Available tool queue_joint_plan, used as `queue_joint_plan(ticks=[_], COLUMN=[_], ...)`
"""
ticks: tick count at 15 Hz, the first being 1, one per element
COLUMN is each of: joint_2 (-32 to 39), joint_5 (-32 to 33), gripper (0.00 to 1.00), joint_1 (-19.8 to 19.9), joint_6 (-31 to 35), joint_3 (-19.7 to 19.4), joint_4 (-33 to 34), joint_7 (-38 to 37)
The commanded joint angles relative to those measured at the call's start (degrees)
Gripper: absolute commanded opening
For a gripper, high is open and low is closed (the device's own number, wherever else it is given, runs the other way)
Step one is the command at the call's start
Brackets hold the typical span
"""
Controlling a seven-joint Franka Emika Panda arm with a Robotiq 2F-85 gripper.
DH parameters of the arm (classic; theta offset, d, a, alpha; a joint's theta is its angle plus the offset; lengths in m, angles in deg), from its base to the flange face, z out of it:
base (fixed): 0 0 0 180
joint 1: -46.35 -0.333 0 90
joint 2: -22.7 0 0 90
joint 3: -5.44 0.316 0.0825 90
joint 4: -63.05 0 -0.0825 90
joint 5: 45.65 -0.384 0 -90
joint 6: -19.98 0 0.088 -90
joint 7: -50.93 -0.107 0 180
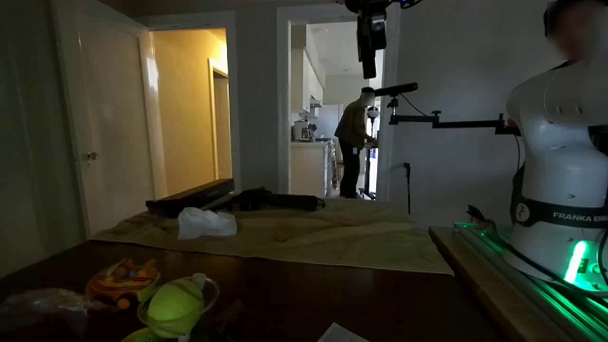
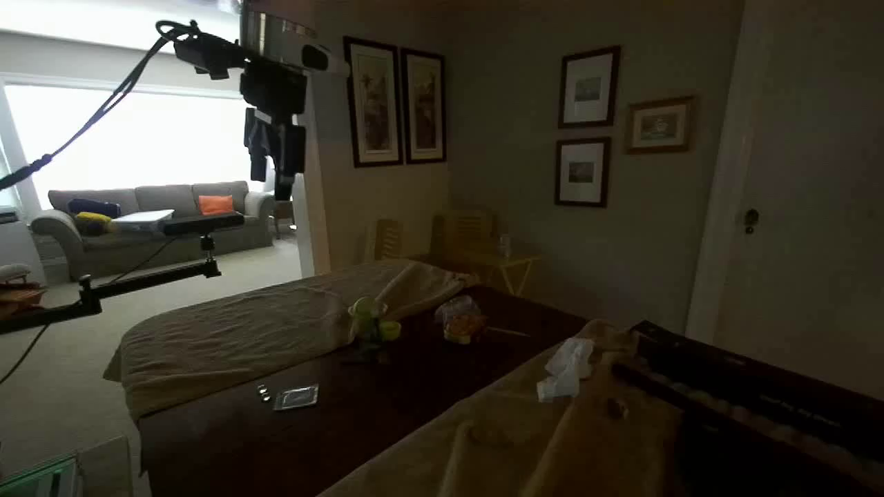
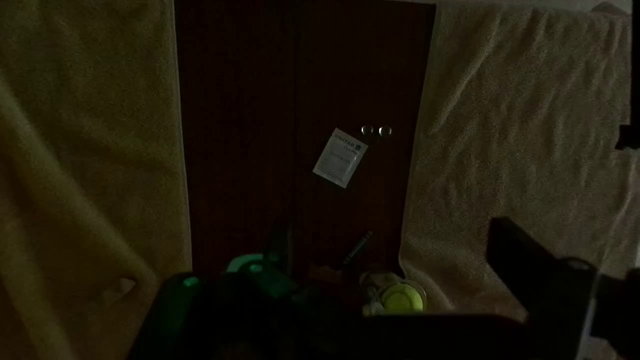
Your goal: Remove the tennis ball from the clear cup and use the napkin to wipe the table then move the toy car to the right.
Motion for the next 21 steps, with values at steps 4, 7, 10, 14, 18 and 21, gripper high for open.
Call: queue_joint_plan(ticks=[4,7,10,14,18,21], joint_2=[0.0,0.0,0.6,4.3,11.4,18.4], joint_5=[-0.4,-0.4,1.2,3.2,0.2,-3.5], gripper=[1.0,1.0,1.0,1.0,1.0,1.0], joint_1=[1.1,1.1,1.6,1.7,-0.2,-2.1], joint_6=[-0.3,-0.3,6.0,19.0,28.3,31.8], joint_3=[0.9,0.9,1.4,1.7,0.9,0.4], joint_4=[0.2,0.2,-0.7,-1.2,0.3,3.6], joint_7=[0.4,0.4,1.5,3.8,8.0,13.6])
